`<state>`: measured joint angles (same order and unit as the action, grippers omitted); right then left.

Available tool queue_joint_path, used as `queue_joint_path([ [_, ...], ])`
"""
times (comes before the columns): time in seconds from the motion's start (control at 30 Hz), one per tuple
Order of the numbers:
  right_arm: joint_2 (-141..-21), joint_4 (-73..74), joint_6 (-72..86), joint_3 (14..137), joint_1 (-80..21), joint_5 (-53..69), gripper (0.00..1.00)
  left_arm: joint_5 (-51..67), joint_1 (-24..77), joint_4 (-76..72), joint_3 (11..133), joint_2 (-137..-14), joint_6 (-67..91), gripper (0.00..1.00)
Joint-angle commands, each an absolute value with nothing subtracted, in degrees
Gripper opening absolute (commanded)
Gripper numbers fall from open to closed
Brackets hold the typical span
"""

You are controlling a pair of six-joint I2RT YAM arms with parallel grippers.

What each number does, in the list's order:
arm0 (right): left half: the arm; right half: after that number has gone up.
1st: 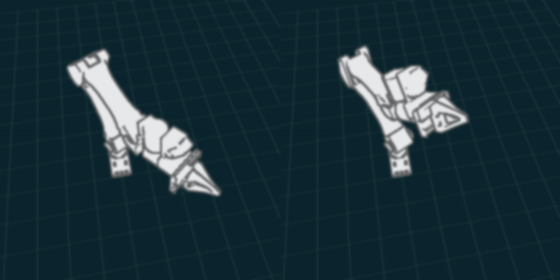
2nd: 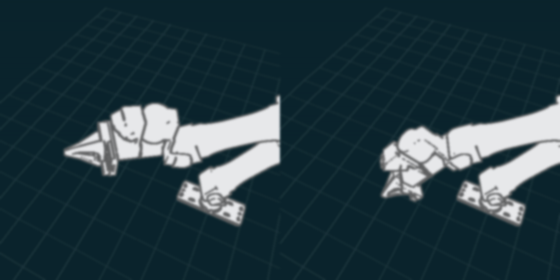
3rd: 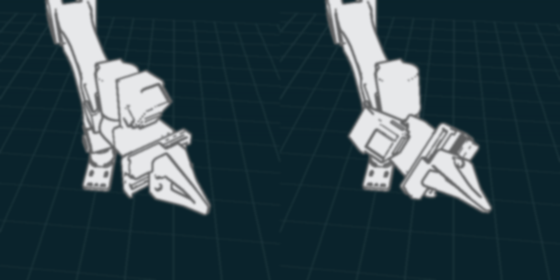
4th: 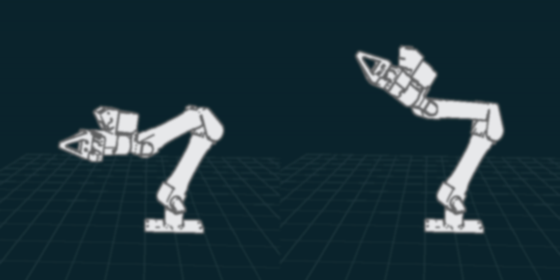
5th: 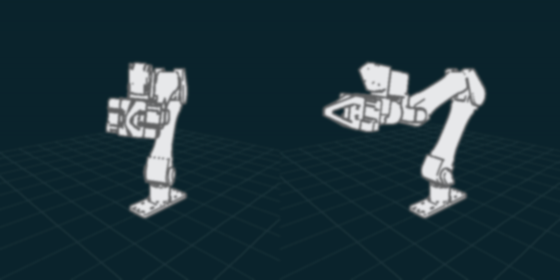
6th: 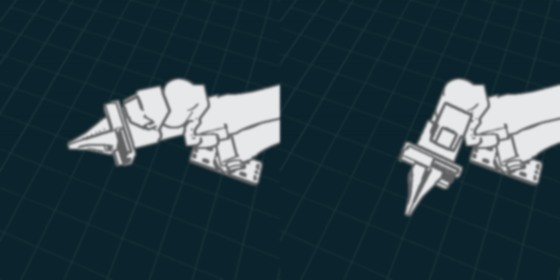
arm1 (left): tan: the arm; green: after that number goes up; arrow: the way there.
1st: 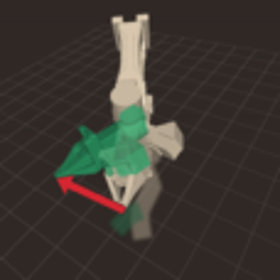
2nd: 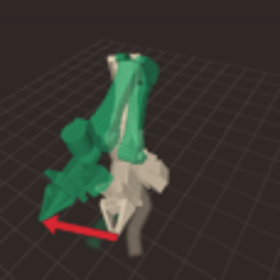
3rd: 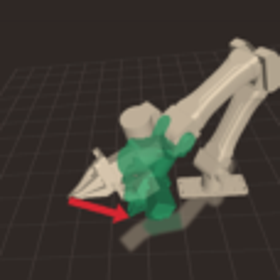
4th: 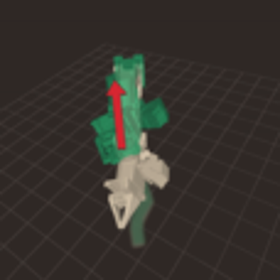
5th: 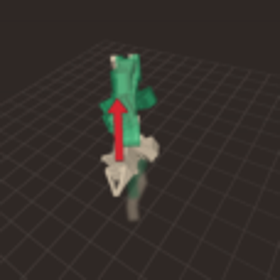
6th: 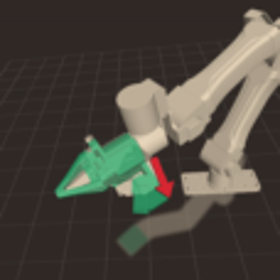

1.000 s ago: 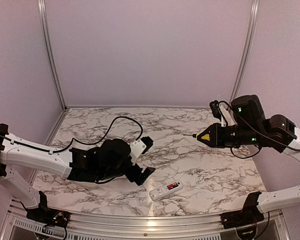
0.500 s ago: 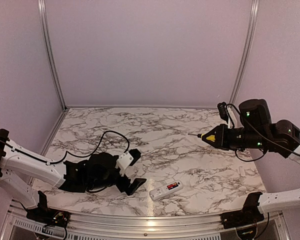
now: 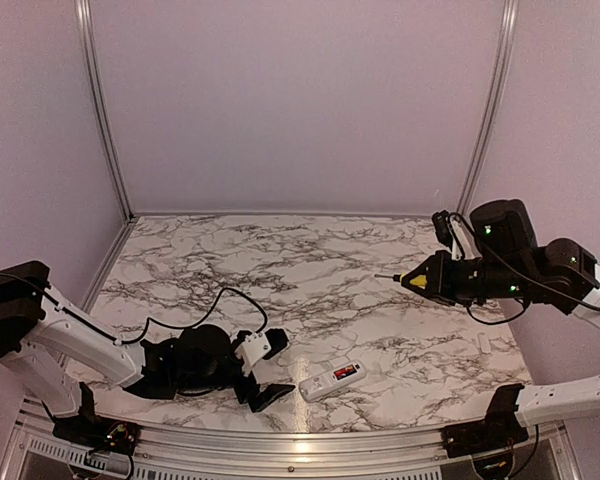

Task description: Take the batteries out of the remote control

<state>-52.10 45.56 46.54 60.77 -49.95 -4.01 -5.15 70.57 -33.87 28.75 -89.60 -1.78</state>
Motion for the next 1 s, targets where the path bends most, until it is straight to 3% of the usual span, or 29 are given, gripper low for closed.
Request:
queue_joint_path([
  [0.0, -53.2, 47.5, 48.6, 60.8, -49.7, -3.7, 0.00, -4.3, 72.3, -42.4, 30.1, -94.9, -2.3, 0.99],
  [0.57, -54.2, 47.2, 49.8, 59.5, -49.7, -2.5, 0.00, -4.6, 74.0, -48.6, 39.7, -111.6, -0.5, 0.98],
  [0.97, -54.6, 48.4, 48.7, 58.9, -49.7, -1.5, 0.00, -5.8, 74.0, -49.3, 43.4, -118.1, 1.8, 0.88],
])
